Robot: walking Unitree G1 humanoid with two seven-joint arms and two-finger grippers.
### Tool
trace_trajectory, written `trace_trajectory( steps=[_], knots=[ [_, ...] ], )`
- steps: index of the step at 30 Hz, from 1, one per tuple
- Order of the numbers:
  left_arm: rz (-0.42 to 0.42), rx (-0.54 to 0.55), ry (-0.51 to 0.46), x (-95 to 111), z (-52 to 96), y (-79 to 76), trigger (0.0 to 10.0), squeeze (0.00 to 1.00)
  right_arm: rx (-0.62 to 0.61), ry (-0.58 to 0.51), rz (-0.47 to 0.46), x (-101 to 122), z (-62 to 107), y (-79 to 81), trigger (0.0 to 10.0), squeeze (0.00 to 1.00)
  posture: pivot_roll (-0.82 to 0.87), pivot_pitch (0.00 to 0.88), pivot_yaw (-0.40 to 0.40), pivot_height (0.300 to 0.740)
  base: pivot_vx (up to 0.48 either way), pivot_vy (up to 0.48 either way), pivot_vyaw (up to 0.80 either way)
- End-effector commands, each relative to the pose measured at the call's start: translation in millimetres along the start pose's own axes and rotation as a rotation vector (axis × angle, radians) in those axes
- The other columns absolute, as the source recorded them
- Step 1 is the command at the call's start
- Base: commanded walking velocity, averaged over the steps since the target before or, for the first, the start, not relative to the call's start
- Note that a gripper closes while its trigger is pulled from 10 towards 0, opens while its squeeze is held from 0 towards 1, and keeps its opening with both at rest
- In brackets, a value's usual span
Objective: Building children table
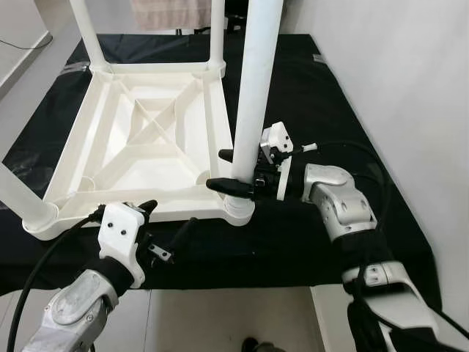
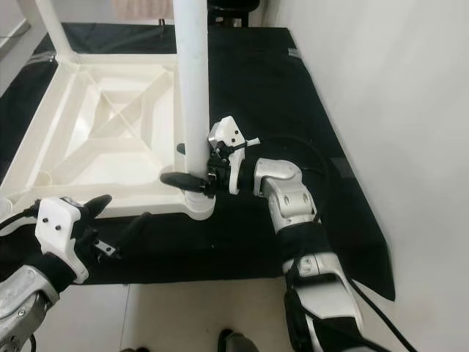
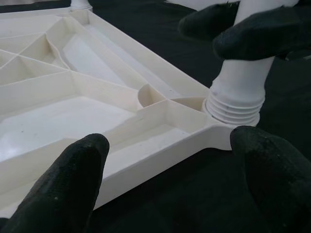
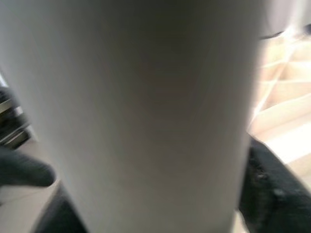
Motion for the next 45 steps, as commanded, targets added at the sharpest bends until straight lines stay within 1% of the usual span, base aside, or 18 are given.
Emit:
trace_trajectory(
  steps=[1,12,16,17,18,19,20,23,30,31,34,35,36,39,40,41,43,45],
  knots=[
    [0.02,-0.001,0.006,-4,0.0,-2.3,10.0,0.0,0.025,0.013,-0.033,-8,-1.8,-0.7,0.0,0.0,0.11,0.218,-0.107,0.74,0.0,0.0,0.0],
    [0.025,-0.005,-0.002,-2,0.4,-3.9,10.0,0.0,-0.097,0.009,0.025,-5,16.9,-12.1,0.0,0.0,0.09,0.239,-0.114,0.74,0.0,0.0,0.0],
    [0.022,-0.002,-0.005,0,1.3,-1.0,10.0,0.0,-0.356,0.069,0.005,-28,18.4,-4.5,0.0,0.0,0.07,0.255,-0.106,0.74,0.0,0.0,0.0],
    [0.021,-0.001,-0.005,0,1.3,1.3,10.0,0.0,-0.571,0.125,0.022,-40,18.4,-5.5,0.0,0.0,0.04,0.261,-0.092,0.74,0.0,0.0,0.0],
    [0.021,-0.001,-0.005,0,1.3,1.3,10.0,0.0,-0.571,0.125,0.022,-40,18.4,-5.5,0.0,0.0,0.04,0.261,-0.092,0.74,0.0,0.0,0.0],
    [0.021,-0.001,-0.004,0,1.1,2.8,10.0,0.0,-0.806,0.172,0.004,-52,26.6,-3.4,0.0,0.0,0.04,0.261,-0.092,0.74,0.0,0.0,0.0],
    [0.02,-0.002,-0.004,1,0.4,4.4,10.0,0.0,-0.886,0.204,-0.027,-67,26.7,14.9,0.0,0.0,0.03,0.263,-0.084,0.74,0.0,0.0,0.0],
    [0.016,-0.005,-0.002,0,-2.0,7.2,10.0,0.0,-0.892,0.215,0.114,-64,20.1,32.7,0.0,0.0,0.03,0.261,-0.069,0.74,0.0,0.0,0.0],
    [0.011,-0.004,0.004,-3,-5.4,10.0,10.0,0.0,-0.924,0.228,0.097,-68,19.8,23.8,0.0,0.0,0.04,0.24,-0.069,0.74,0.0,0.0,0.0],
    [0.005,0.004,0.002,-3,-7.0,11.6,10.0,0.0,-0.928,0.224,0.075,-68,18.1,23.7,10.0,0.0,0.04,0.23,-0.072,0.74,0.0,0.0,0.0],
    [0.003,0.007,0.001,-3,-7.3,12.2,10.0,0.0,-0.927,0.217,0.063,-67,16.9,24.6,10.0,0.0,0.04,0.23,-0.072,0.74,0.0,0.0,0.0],
    [0.003,0.012,-0.001,-3,-7.9,12.6,10.0,0.0,-0.926,0.196,0.017,-65,15.9,25.6,10.0,1.0,0.05,0.223,-0.073,0.74,0.0,0.0,0.0],
    [0.003,0.014,-0.002,-3,-8.5,12.7,10.0,0.0,-0.829,0.11,-0.074,-56,8.0,27.3,10.0,1.0,0.05,0.219,-0.076,0.74,0.0,0.0,0.0],
    [0.003,0.014,-0.003,-3,-8.9,12.7,10.0,0.0,-0.752,0.044,-0.13,-48,2.6,29.0,10.0,1.0,0.05,0.219,-0.076,0.74,0.0,0.0,0.0],
    [0.004,0.012,-0.004,-3,-9.0,12.0,10.0,0.0,-0.616,-0.012,-0.106,-35,-0.5,29.7,10.0,0.73,0.06,0.216,-0.082,0.74,0.0,0.0,0.0],
    [0.005,0.011,-0.005,-3,-8.9,11.3,10.0,0.0,-0.517,-0.042,-0.067,-24,-0.5,29.0,10.0,0.11,0.06,0.216,-0.085,0.74,0.0,0.0,0.0],
    [0.006,0.01,-0.005,-3,-8.8,10.9,10.0,0.0,-0.468,-0.047,-0.033,-19,0.7,28.2,10.0,0.11,0.06,0.216,-0.085,0.74,0.0,0.0,0.0],
    [0.008,0.01,-0.007,-3,-8.3,9.9,10.0,0.0,-0.32,-0.051,0.024,-10,1.3,23.6,10.0,0.0,0.07,0.214,-0.09,0.74,0.0,0.0,0.0]
  ],
)
Point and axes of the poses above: a point about 5 cm out from each wrist's last joint towards the gripper, its own z axis pointing back from the gripper into the wrist, its own x axis along the axis of the wrist's last joint, y = z × x, the point moved 3 cm from there along -z, pointing out of the wrist towards the gripper, and after that the axes turned 2 degrees about z, right-handed, at the moved point
